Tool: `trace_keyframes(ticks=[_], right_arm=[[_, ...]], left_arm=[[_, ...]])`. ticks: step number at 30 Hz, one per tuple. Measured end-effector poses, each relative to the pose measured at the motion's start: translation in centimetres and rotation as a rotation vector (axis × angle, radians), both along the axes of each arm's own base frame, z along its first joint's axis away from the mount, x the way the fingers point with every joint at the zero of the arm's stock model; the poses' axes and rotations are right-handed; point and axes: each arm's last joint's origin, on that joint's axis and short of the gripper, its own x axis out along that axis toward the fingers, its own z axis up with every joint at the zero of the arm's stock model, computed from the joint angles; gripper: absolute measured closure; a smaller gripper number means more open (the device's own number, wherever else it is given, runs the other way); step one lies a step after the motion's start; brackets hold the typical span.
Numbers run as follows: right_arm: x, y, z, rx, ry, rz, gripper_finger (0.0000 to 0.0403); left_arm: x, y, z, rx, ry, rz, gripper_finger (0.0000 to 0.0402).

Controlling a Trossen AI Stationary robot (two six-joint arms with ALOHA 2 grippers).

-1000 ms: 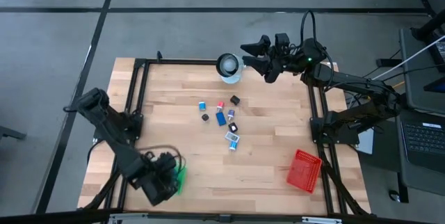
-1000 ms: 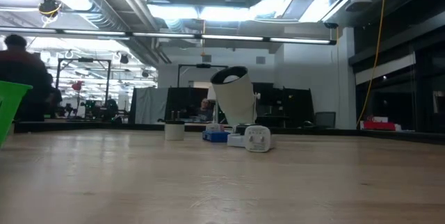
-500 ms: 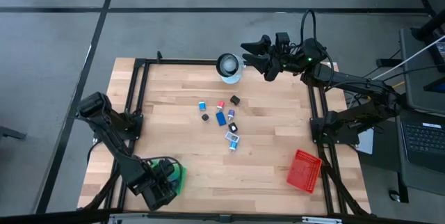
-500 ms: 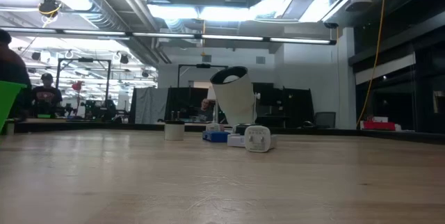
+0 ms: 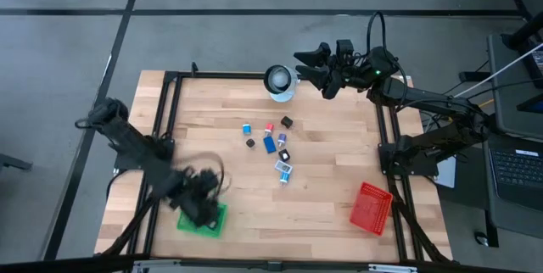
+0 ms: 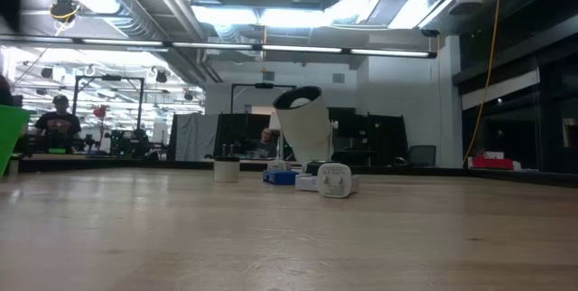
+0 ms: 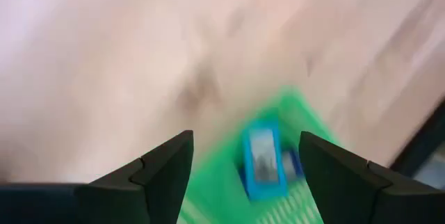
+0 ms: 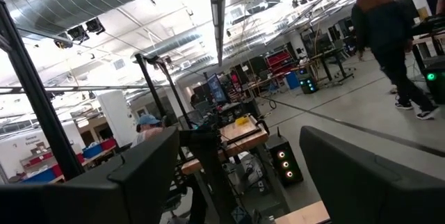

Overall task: Pick & Place Office items
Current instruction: Put the white digital clock into the green bin

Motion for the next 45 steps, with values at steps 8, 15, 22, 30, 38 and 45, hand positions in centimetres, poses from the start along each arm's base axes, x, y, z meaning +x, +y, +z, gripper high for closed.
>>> trace_keyframes(ticks=[8,15,22,30,38,45], right_arm=[[0.0,0.0,0.0,0.0,0.0,-0.003,0.0096],[0.0,0.0,0.0,0.001,0.0,-0.005,0.0096],[0.0,0.0,0.0,0.002,0.0,-0.01,0.0096],[0.0,0.0,0.0,0.004,-0.001,-0.012,0.0096],[0.0,0.0,0.0,0.012,0.002,-0.009,0.0096],[0.0,0.0,-0.1,0.008,0.009,0.012,0.0096]], left_arm=[[4.7,9.6,2.0,0.083,-0.071,-0.28,0.0146],[7.1,16.2,-0.1,0.189,0.052,-0.554,0.0146],[10.3,19.3,-2.2,0.244,0.043,-0.73,0.0139],[16.3,18.3,-2.8,0.295,-0.041,-0.939,0.0137],[19.8,16.2,-6.1,0.211,-0.015,-1.063,0.0137],[20.1,15.7,-7.2,0.163,-0.015,-1.081,0.0146]])
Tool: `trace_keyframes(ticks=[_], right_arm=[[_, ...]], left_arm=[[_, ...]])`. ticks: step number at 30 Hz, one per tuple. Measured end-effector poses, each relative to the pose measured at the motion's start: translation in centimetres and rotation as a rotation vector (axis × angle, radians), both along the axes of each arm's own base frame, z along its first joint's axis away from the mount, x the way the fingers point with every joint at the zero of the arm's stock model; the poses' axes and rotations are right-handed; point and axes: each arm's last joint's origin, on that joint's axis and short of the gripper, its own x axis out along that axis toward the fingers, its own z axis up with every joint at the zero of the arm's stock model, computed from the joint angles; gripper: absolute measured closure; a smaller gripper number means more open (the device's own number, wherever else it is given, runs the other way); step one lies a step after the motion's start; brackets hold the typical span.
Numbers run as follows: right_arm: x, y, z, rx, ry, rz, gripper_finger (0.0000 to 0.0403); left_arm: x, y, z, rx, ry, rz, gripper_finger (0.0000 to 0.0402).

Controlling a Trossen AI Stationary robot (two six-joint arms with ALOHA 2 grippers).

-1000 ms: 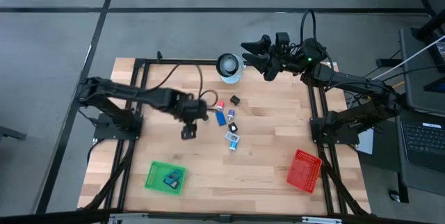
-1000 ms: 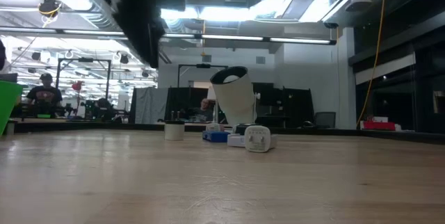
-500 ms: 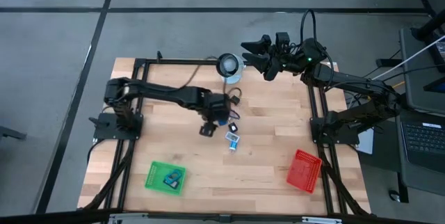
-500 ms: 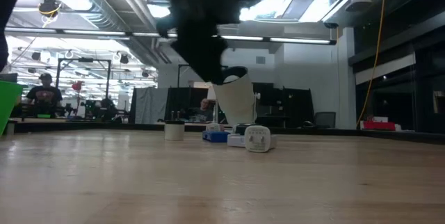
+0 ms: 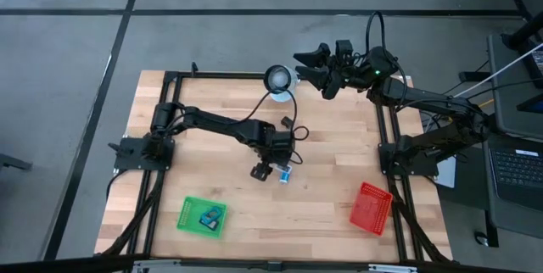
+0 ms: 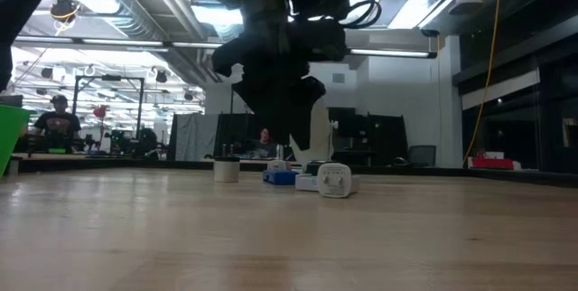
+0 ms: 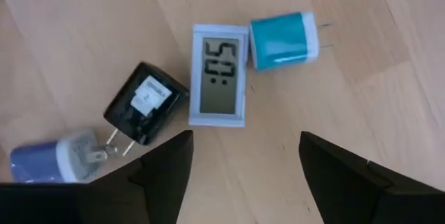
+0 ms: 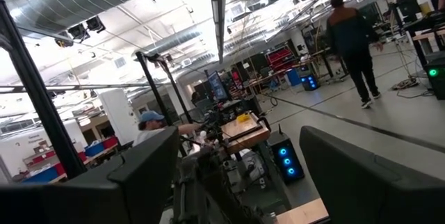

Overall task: Pick & Place Office items
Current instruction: Put the white digital clock into the green bin

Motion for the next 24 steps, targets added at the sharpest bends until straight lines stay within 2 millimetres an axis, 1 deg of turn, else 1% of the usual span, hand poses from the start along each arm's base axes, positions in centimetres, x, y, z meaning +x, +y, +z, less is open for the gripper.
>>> trace_keyframes(ticks=[6,10,15,24], right_arm=[[0.0,0.0,0.0,-0.002,0.001,0.004,0.0096],[0.0,0.1,0.0,-0.005,0.002,0.016,0.0096],[0.0,0.1,-0.1,-0.003,0.009,0.031,0.0096],[0.0,0.1,-0.1,-0.008,0.01,0.032,0.0096]], left_arm=[[0.3,0.4,-0.2,-0.016,-0.02,-0.002,0.0148],[0.8,0.8,-1.9,-0.031,0.01,0.012,0.0148],[1.0,1.0,-3.4,-0.035,0.046,0.018,0.0148],[1.7,1.1,-3.3,-0.039,-0.022,0.023,0.0149]])
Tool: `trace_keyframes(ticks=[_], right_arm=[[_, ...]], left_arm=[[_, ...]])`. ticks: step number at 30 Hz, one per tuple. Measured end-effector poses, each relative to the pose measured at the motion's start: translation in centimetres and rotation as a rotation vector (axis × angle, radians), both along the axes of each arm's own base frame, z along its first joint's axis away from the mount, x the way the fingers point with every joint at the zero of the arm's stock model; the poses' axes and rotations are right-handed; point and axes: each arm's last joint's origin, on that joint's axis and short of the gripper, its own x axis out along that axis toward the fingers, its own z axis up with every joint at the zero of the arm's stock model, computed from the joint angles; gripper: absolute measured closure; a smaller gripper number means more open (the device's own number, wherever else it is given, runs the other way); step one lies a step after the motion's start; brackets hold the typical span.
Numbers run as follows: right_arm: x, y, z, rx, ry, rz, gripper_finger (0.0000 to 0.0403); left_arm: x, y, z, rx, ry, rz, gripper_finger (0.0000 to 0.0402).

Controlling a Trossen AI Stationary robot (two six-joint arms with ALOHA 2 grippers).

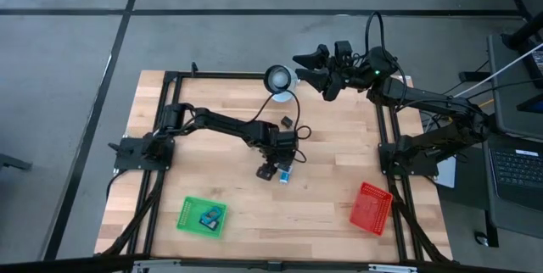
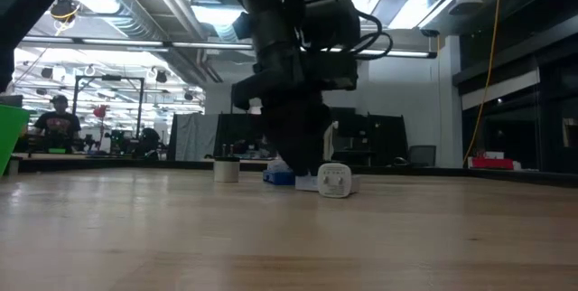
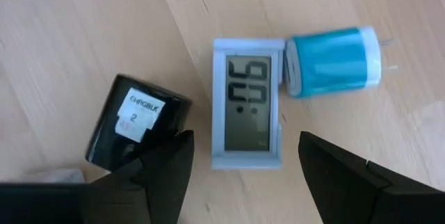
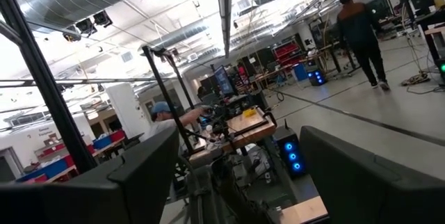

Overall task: Pick & Place Office items
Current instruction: Put the white digital clock into the green bin

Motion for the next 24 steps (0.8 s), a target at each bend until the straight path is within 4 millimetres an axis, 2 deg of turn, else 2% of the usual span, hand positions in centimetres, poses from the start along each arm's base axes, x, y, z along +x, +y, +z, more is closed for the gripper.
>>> trace_keyframes(ticks=[7,13,18,21,24], right_arm=[[0.0,0.0,0.0,-0.007,0.0,-0.003,0.0096],[0.0,-0.1,0.0,-0.01,0.002,-0.007,0.0096],[0.0,-0.1,0.0,-0.01,0.003,-0.008,0.0096],[0.0,-0.1,-0.1,-0.008,0.007,-0.01,0.0096],[0.0,-0.2,-0.1,-0.008,0.007,-0.013,0.0096]], left_arm=[[0.1,-0.1,-0.1,-0.007,-0.003,0.016,0.0149],[0.4,-0.1,-1.7,-0.027,0.042,0.082,0.0149],[0.5,-0.1,-2.3,-0.035,0.056,0.118,0.015],[0.5,-0.1,-2.4,-0.042,0.058,0.149,0.0165],[0.5,-0.1,-2.5,-0.052,0.066,0.198,0.0203]])
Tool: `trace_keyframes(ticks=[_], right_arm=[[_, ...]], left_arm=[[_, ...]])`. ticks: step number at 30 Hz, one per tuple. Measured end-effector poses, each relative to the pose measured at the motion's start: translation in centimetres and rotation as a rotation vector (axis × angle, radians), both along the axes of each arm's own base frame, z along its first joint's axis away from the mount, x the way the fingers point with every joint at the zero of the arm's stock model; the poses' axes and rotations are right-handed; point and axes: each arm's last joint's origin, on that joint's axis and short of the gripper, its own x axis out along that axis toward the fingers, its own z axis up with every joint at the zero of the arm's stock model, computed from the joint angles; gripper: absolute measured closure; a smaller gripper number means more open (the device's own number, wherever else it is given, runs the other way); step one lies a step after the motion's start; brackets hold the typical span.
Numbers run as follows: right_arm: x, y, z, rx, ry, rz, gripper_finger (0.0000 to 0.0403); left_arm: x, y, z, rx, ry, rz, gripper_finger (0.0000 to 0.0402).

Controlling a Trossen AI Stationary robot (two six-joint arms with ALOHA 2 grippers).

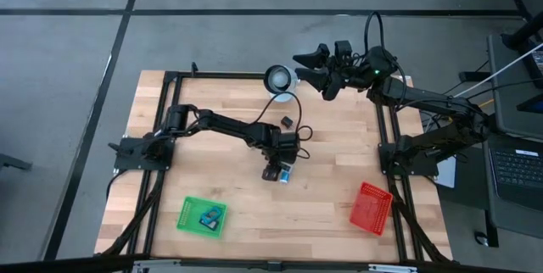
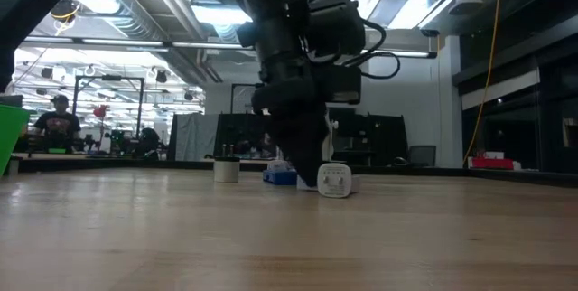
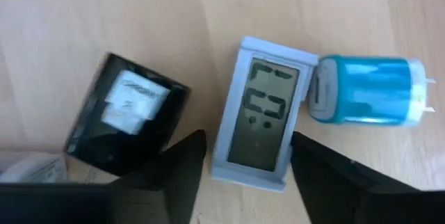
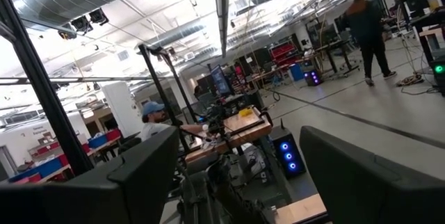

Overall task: Pick & Place Office items
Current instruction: Put the white digital clock into the green bin

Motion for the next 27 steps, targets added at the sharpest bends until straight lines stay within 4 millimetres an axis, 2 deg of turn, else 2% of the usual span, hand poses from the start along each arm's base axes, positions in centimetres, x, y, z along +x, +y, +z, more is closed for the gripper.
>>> trace_keyframes(ticks=[3,7,11,13,15,18,20,24,27], right_arm=[[0.0,-0.1,0.0,0.0,0.0,-0.003,0.0096],[-0.1,-0.2,0.0,0.0,0.0,-0.006,0.0096],[-0.1,-0.4,0.0,0.0,0.0,-0.015,0.0096],[-0.2,-0.5,0.0,0.0,0.0,-0.018,0.0096],[-0.2,-0.6,0.0,0.0,0.0,-0.02,0.0096],[-0.2,-0.6,0.0,-0.001,0.0,-0.021,0.0096],[-0.2,-0.6,0.0,-0.001,0.0,-0.021,0.0096],[-0.2,-0.6,0.0,-0.003,0.0,-0.022,0.0096],[-0.2,-0.6,0.0,-0.004,0.0,-0.022,0.0096]], left_arm=[[0.0,0.0,0.0,-0.015,0.011,0.05,0.025],[-0.1,0.1,0.1,-0.04,0.025,0.088,0.0251],[-0.6,0.6,1.2,-0.108,0.034,0.126,0.0251],[-1.5,0.7,2.2,-0.126,0.074,0.143,0.0251],[-1.6,0.9,4.0,-0.132,0.024,0.146,0.0251],[-3.1,1.8,7.6,-0.129,-0.004,0.17,0.0251],[-4.2,2.0,9.2,-0.109,0.01,0.187,0.0251],[-6.7,1.7,14.1,-0.123,-0.059,0.215,0.0251],[-9.0,1.3,16.9,-0.119,-0.072,0.264,0.0251]])
